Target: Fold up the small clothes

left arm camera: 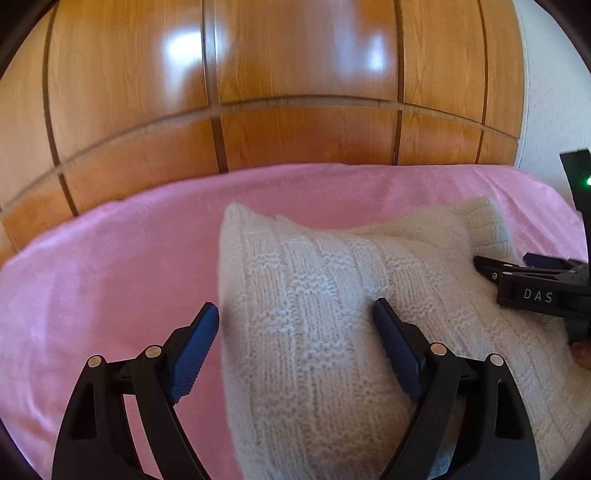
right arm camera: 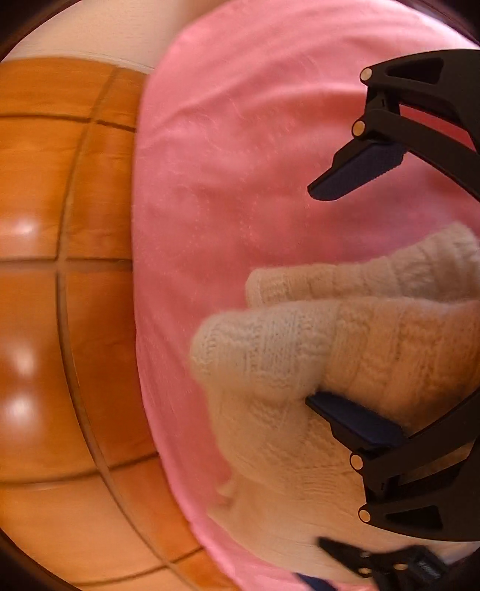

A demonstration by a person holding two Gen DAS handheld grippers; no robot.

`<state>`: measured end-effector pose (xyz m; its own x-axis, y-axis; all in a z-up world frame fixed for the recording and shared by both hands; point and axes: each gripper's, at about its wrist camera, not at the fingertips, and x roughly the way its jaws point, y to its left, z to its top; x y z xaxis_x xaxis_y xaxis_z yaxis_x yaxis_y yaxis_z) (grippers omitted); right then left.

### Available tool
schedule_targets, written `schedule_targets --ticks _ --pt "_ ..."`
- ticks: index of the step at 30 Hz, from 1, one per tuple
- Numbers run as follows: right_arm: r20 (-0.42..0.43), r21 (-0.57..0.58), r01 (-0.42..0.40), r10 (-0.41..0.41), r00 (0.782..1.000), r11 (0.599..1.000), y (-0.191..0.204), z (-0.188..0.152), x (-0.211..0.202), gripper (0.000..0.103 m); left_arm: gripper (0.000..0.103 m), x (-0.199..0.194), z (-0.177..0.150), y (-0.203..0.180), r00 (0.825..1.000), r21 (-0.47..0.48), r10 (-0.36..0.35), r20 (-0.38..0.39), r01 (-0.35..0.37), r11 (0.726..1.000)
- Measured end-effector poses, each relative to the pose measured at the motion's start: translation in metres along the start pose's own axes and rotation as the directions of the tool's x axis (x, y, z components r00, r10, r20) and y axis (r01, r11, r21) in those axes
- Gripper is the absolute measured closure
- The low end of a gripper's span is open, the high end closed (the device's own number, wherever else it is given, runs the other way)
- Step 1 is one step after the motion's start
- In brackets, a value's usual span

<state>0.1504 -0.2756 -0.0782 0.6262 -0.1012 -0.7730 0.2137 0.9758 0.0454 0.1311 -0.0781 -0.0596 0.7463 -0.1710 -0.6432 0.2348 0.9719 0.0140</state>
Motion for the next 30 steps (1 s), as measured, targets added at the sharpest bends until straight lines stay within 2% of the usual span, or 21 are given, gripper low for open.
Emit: schedule_targets --ticks 3,6,7,9,10,11,13,14,16,18,19,20,24,27,30 --pt "0.028 -0.024 0.005 -0.004 1.0 1.0 0.004 -0.003 -0.008 0.002 0.013 0.003 -0.001 0.011 0.999 -0.056 -0.052 -0.012 0.051 0.997" --pt "0.016 0.041 -0.05 0.05 0.999 0.998 -0.01 -0.006 -0.027 0.002 0.007 -0.003 -0.004 0.023 0.993 -0.124 -0.122 -0.01 0.119 0.985" --pt "0.015 0.07 -0.065 0.064 0.998 0.995 -0.016 -0.009 -0.036 0.002 0.004 -0.008 -0.007 0.032 0.987 -0.177 -0.159 -0.011 0.154 0.972" --pt "0.017 0.107 -0.091 0.089 0.996 0.99 -0.026 -0.014 -0.05 0.002 0.004 -0.013 -0.016 0.045 0.974 -0.272 -0.226 -0.013 0.214 0.938" --pt "0.015 0.119 -0.121 0.121 0.993 0.985 -0.031 -0.019 -0.055 0.002 0.004 -0.015 -0.023 0.053 0.964 -0.327 -0.266 -0.012 0.248 0.912" --pt "0.008 0.129 -0.156 0.156 0.988 0.979 -0.033 -0.024 -0.062 0.002 0.004 -0.017 -0.033 0.062 0.949 -0.395 -0.314 -0.009 0.285 0.873" --pt "-0.027 0.184 -0.247 0.256 0.966 0.951 -0.042 -0.036 -0.065 0.002 0.004 -0.02 -0.048 0.072 0.928 -0.466 -0.372 0.011 0.334 0.819" --pt "-0.043 0.221 -0.277 0.293 0.955 0.935 -0.044 -0.041 -0.065 0.002 0.004 -0.022 -0.051 0.073 0.925 -0.468 -0.38 0.021 0.345 0.814" --pt "-0.066 0.328 -0.355 0.397 0.916 0.875 -0.054 -0.053 -0.062 0.002 0.004 -0.027 -0.053 0.07 0.922 -0.442 -0.386 0.016 0.353 0.825" --pt "-0.059 0.414 -0.417 0.481 0.875 0.809 -0.062 -0.062 -0.059 0.002 0.004 -0.028 -0.054 0.066 0.918 -0.42 -0.397 -0.011 0.356 0.835" --pt "-0.053 0.434 -0.433 0.502 0.863 0.79 -0.064 -0.064 -0.06 0.002 0.004 -0.029 -0.054 0.065 0.914 -0.414 -0.405 -0.024 0.36 0.836" --pt "-0.049 0.442 -0.444 0.515 0.856 0.78 -0.066 -0.067 -0.06 0.002 0.004 -0.03 -0.053 0.064 0.912 -0.41 -0.409 -0.035 0.36 0.838" --pt "-0.067 0.398 -0.455 0.52 0.852 0.796 -0.059 -0.067 -0.065 0.002 0.004 -0.035 -0.053 0.06 0.898 -0.411 -0.433 -0.077 0.367 0.834" --pt "-0.073 0.396 -0.485 0.554 0.83 0.78 -0.054 -0.068 -0.063 0.002 0.004 -0.034 -0.048 0.053 0.876 -0.41 -0.47 -0.108 0.391 0.824" --pt "-0.066 0.399 -0.518 0.587 0.807 0.757 -0.05 -0.067 -0.063 0.002 0.004 -0.032 -0.045 0.032 0.853 -0.348 -0.502 -0.145 0.43 0.833"
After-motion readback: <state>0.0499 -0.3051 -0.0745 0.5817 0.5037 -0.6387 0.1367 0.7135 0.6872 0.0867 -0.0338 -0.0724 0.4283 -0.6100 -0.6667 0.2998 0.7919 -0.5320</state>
